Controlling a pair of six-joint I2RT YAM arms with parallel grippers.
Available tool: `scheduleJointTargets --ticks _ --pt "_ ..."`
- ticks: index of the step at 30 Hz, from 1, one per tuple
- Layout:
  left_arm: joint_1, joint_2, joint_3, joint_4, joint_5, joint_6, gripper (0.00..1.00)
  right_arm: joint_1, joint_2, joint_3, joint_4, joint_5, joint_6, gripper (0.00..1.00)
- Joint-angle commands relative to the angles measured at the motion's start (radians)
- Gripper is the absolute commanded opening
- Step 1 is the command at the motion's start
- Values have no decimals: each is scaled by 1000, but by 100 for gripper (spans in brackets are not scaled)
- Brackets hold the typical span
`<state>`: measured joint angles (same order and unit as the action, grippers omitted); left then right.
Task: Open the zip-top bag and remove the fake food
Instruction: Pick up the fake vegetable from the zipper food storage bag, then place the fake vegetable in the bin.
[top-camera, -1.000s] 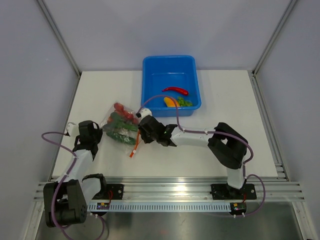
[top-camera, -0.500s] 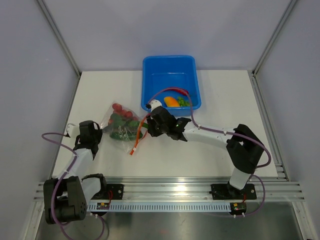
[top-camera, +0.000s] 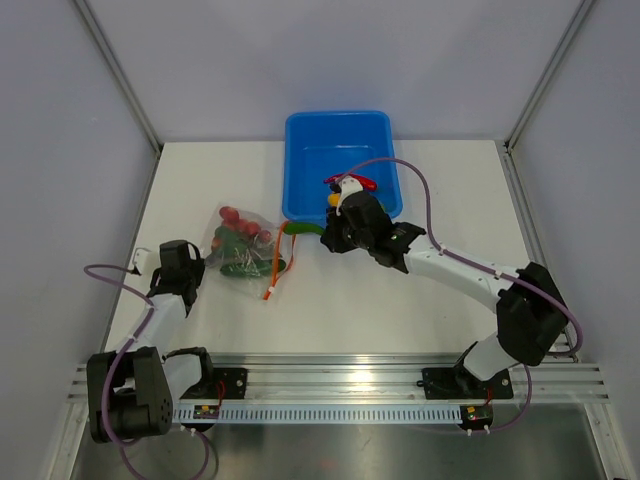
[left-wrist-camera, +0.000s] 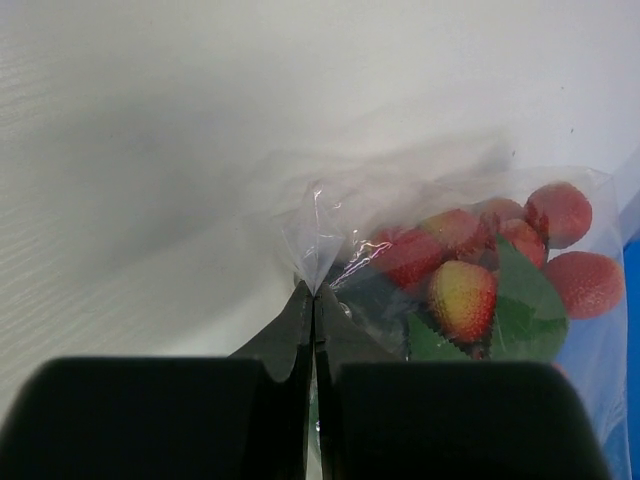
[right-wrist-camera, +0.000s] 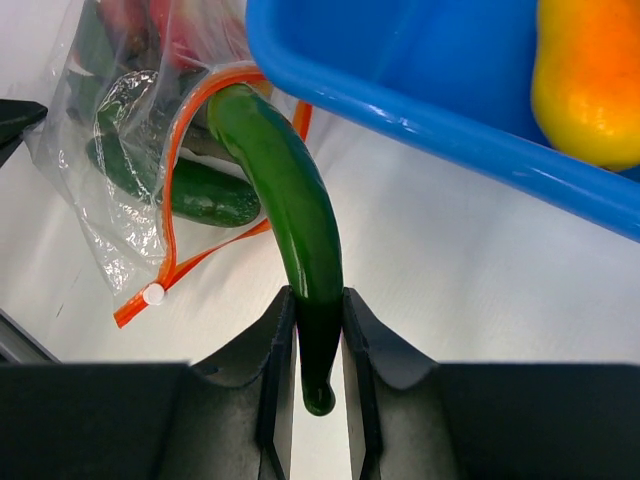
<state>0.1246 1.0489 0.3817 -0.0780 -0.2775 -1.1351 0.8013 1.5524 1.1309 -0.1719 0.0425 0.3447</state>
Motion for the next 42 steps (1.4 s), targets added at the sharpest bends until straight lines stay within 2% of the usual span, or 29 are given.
scheduleJointTargets --ticks 1,15,28,35,36,42 --pt "0 20 46 9 -39 -5 0 -33 -81 -20 14 -1 0 12" --pt "0 57 72 -12 9 0 0 -109 -210 -86 49 56 4 11" --pt "0 37 74 -29 4 1 0 -160 -307 -148 110 105 16 4" --pt "1 48 92 -42 47 20 0 -192 -269 -157 160 149 23 0" --pt "0 49 100 -52 61 21 0 -194 -259 -158 210 163 23 0" --pt "0 40 97 -62 81 15 0 -214 -180 -154 267 203 42 0"
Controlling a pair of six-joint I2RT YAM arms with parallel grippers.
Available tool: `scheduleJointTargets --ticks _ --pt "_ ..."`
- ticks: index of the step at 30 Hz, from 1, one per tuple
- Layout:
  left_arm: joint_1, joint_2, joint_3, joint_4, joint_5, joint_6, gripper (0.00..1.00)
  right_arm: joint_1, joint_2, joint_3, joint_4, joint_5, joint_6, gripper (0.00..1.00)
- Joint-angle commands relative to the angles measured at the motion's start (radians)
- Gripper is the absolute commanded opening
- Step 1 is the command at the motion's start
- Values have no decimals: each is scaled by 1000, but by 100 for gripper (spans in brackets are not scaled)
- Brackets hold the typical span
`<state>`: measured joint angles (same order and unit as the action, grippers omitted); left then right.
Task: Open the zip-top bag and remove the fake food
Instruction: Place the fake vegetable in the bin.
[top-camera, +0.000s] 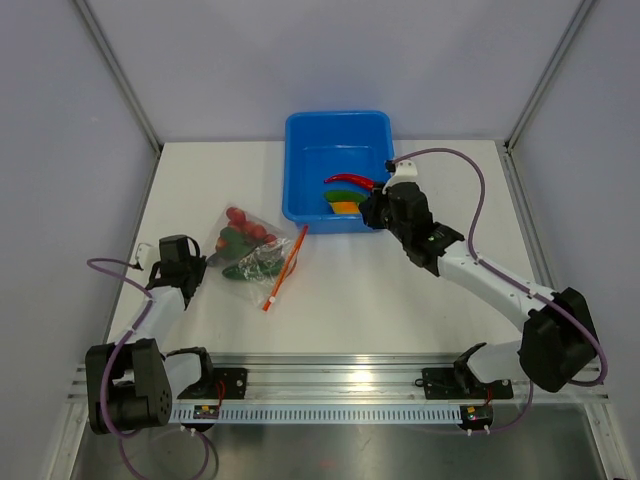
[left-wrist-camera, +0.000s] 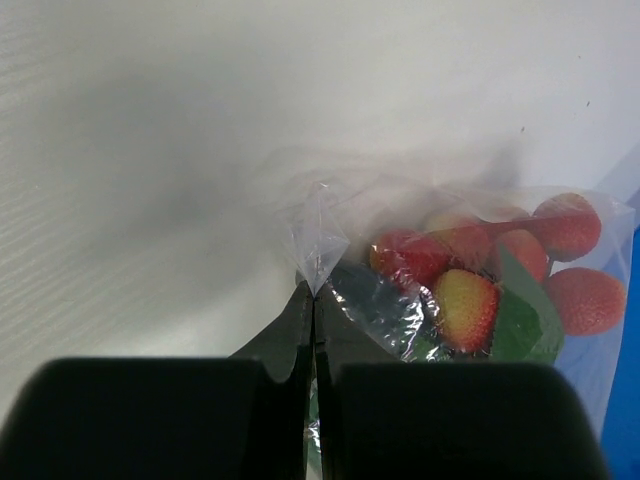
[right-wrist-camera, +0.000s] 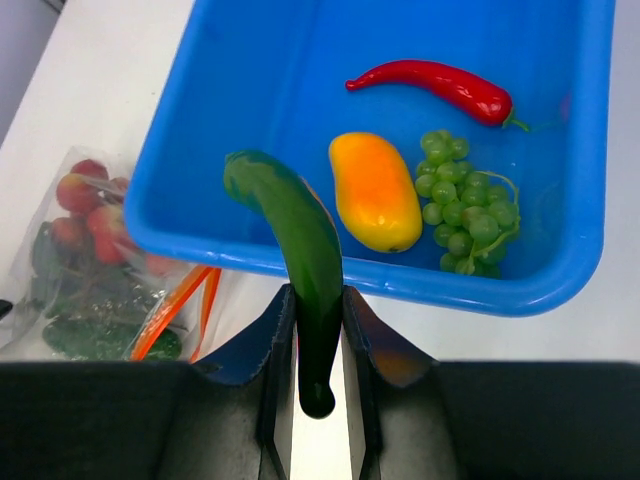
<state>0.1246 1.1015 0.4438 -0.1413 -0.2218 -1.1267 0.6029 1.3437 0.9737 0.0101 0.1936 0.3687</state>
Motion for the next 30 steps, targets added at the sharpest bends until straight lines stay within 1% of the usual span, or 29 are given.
scheduleJointTargets --ticks 1,6,9,10,11,13,15,17,18,20,21,25,27,30 --pt "0 -20 32 2 24 4 0 -17 53 8 83 55 24 2" --pt "0 -37 27 -9 18 -4 0 -34 120 42 74 75 36 4" --pt "1 -48 22 -7 22 -4 0 -35 146 60 54 75 36 10" --pt "0 -51 21 -6 25 -2 0 -35 143 63 51 75 36 14" --pt "-2 -55 15 2 29 -2 0 -34 140 63 50 72 35 25" --pt "1 -61 4 17 33 -2 0 -34 126 60 47 69 29 35" --pt "0 -74 -17 42 39 -13 0 -35 117 59 37 70 26 49" --pt "0 -84 -25 49 42 -19 0 -35 100 57 31 64 22 56" --pt "0 -97 -28 48 42 -27 0 -34 88 57 28 63 22 62" --pt "0 -110 -31 34 38 -36 0 -35 75 51 25 57 24 67" --pt "0 -117 -33 32 35 -45 0 -35 71 48 25 53 22 69" --pt "0 -144 -47 32 27 -56 0 -35 38 27 36 -26 26 68" --pt "0 -141 -44 31 29 -47 0 -31 34 22 40 -101 19 67" --pt "0 -134 -25 5 27 -33 0 -11 25 -3 73 -154 -8 65"
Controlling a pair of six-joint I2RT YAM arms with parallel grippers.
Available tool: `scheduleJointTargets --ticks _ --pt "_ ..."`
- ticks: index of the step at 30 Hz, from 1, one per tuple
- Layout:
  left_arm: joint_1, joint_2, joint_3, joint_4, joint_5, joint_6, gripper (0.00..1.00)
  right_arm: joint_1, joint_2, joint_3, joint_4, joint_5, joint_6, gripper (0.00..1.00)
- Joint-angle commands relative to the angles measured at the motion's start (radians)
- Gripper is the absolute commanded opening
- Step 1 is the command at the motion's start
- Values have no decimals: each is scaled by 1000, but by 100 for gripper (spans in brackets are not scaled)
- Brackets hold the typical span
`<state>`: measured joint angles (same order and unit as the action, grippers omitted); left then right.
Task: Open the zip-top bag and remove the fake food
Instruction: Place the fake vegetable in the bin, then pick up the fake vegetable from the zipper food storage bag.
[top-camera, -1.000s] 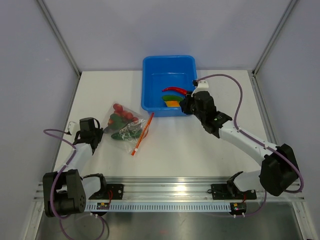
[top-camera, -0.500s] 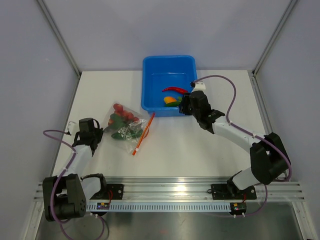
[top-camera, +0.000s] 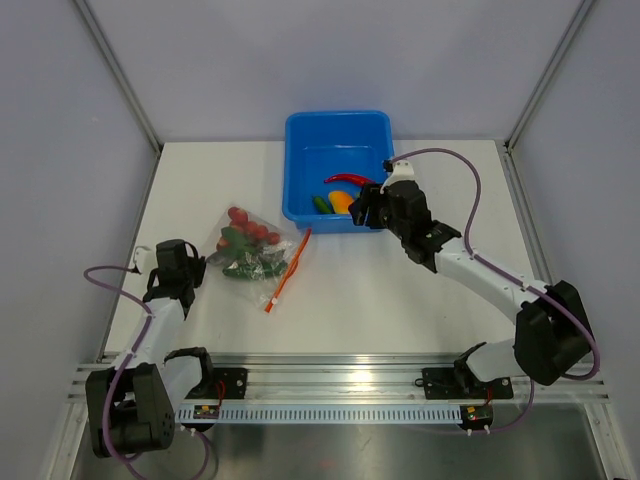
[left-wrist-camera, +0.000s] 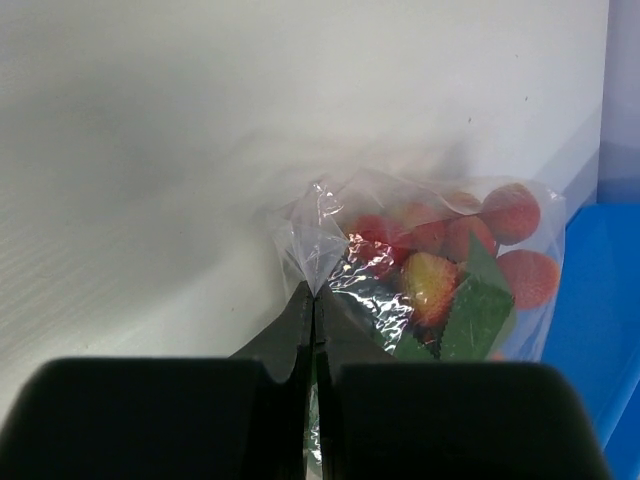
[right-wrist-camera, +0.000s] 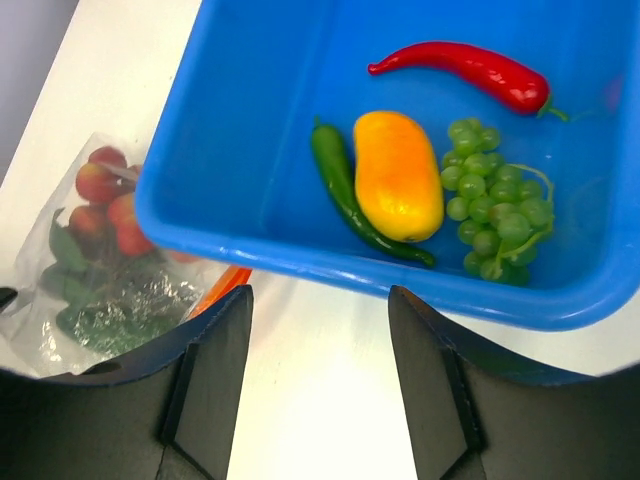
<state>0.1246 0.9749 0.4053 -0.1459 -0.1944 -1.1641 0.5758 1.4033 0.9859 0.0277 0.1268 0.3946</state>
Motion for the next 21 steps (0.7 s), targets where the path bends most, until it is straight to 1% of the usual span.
scheduleJointTargets --ticks 1,2,6,7,10,12,15,21 --pt "0 -1 18 0 0 7 0 27 -36 -45 76 -93 -43 63" --pt "1 7 36 -29 -3 10 0 42 -40 -61 119 -93 -52 62" --pt "0 39 72 -78 -8 23 0 111 -6 -104 185 -87 -127 59" --pt "0 44 73 -80 -2 27 0 148 5 -104 199 -75 -144 59" --pt "0 65 79 -73 7 34 0 223 72 -76 204 -43 -223 57" --pt "0 67 78 -72 9 34 0 251 130 -41 192 -16 -258 56" --pt "1 55 64 -46 13 38 0 280 189 -12 181 -19 -283 54" --pt "0 31 30 6 -2 30 0 323 244 10 179 -23 -281 52"
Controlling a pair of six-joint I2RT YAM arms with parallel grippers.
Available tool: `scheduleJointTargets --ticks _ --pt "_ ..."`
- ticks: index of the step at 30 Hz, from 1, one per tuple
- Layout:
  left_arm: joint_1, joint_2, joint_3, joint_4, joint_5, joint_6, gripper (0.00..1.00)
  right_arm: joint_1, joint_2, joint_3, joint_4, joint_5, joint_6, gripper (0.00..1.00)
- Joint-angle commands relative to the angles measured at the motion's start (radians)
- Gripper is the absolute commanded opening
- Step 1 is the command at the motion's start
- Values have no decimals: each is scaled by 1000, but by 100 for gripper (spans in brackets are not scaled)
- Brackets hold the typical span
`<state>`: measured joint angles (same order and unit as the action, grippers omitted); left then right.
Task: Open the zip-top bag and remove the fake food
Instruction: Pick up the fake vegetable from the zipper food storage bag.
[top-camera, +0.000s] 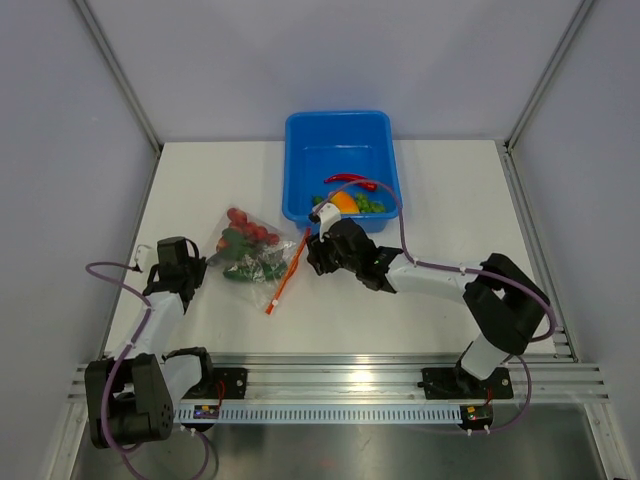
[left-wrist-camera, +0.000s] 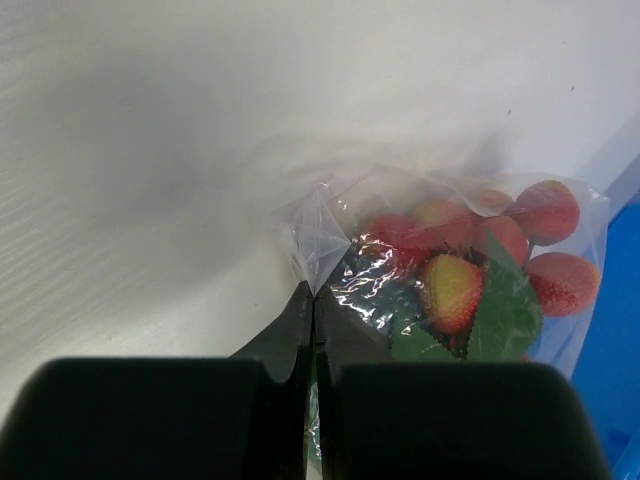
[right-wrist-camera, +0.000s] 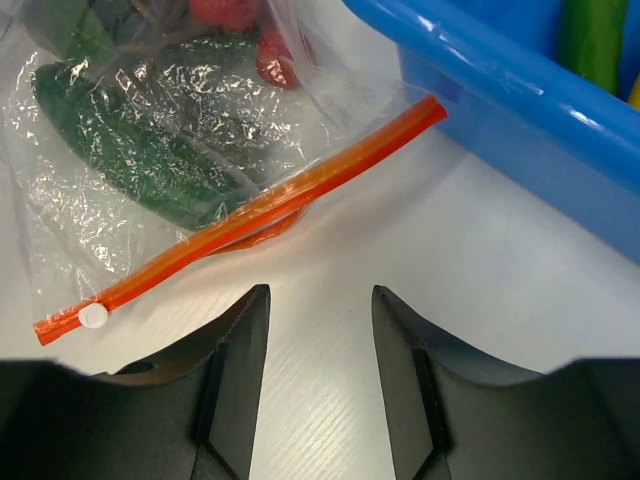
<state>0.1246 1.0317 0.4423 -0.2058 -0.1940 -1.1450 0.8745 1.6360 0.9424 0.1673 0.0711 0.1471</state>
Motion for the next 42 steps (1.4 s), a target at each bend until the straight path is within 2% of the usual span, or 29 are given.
scheduleJointTargets --ticks 1,12,20,30,42 --pt "0 -28 -8 69 -4 14 0 27 19 62 38 35 -34 52" --pt "0 -13 13 22 -24 -1 0 92 191 188 -28 96 -103 52" --pt "1 33 47 -15 -18 8 0 93 242 243 -97 137 -84 50" --pt "1 36 50 -26 -25 7 0 92 262 252 -138 300 -38 46" --pt "0 48 55 -21 -19 11 0 93 314 275 -42 95 -104 46"
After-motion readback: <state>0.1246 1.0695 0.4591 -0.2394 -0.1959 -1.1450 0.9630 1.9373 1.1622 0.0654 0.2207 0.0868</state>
